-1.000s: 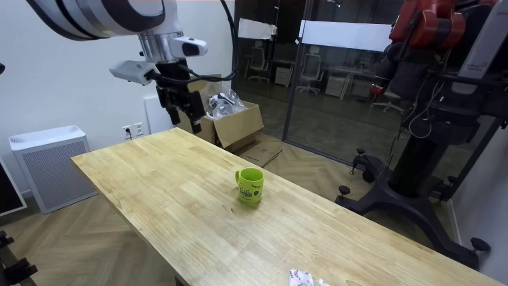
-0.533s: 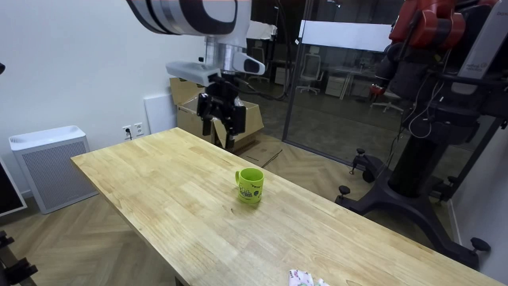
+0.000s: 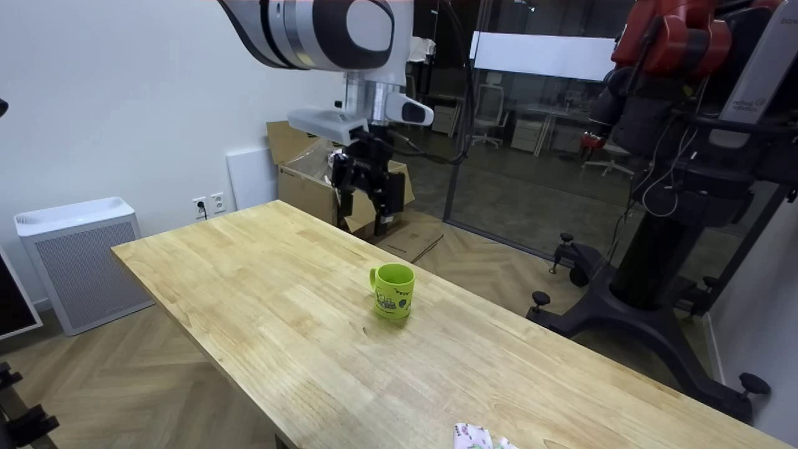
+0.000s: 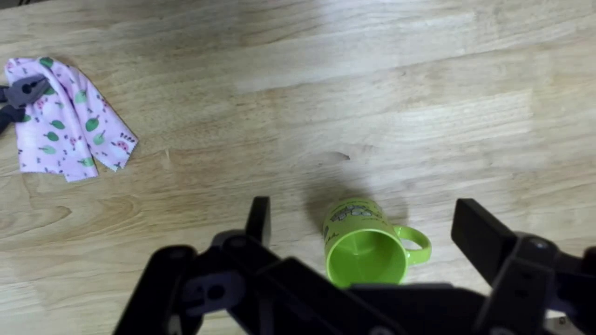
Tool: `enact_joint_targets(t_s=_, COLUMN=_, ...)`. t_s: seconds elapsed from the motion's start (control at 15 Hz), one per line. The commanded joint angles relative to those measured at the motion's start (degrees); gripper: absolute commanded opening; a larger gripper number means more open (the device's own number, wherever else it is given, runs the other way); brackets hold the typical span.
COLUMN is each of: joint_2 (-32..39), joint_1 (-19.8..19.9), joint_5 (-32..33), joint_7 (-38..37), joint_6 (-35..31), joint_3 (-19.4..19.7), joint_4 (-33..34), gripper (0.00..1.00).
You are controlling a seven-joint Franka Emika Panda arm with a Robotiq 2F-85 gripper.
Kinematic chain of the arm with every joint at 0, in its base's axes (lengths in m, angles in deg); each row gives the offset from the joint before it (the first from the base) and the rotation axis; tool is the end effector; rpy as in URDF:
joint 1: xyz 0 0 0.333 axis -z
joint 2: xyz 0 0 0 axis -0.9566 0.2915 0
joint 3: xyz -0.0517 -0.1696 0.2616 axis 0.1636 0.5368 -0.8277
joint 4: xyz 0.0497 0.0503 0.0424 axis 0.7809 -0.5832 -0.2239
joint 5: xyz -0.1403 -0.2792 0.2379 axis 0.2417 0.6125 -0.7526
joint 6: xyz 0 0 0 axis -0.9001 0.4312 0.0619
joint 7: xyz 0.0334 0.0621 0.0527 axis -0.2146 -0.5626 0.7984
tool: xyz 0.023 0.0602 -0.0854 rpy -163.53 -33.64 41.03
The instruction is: Move the green mug towards you
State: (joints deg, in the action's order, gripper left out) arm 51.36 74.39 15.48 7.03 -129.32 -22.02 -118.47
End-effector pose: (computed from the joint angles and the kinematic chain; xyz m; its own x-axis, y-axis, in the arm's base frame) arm 0.6070 -0.0300 0.3269 0.9757 -0.2140 -0.0473 -0.2127 -0.9766 0.0302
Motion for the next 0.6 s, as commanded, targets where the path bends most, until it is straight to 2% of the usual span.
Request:
enact_joint_targets(t_s=0.0, joint_2=6.9, joint_1=-0.4, joint_5=-0.6, joint_7=-2.4, joint_6=-4.1, joint_3=1.0, joint_4=6.0, gripper=1.00)
enact_joint_targets(t_s=0.2, joint_2=12.5, joint_1=-0.4, joint_5=-1.5, joint_7=-2.4, joint_6=-5.5, joint_3=1.2, joint_4=10.6, gripper=1.00)
enact_joint_targets(t_s=0.53, joint_2=22.1, joint_1=-1.5, joint_5=0.2, joint_7=-4.6, joint_6=-2.8, joint_3=3.2, joint_4=20.4, gripper=1.00)
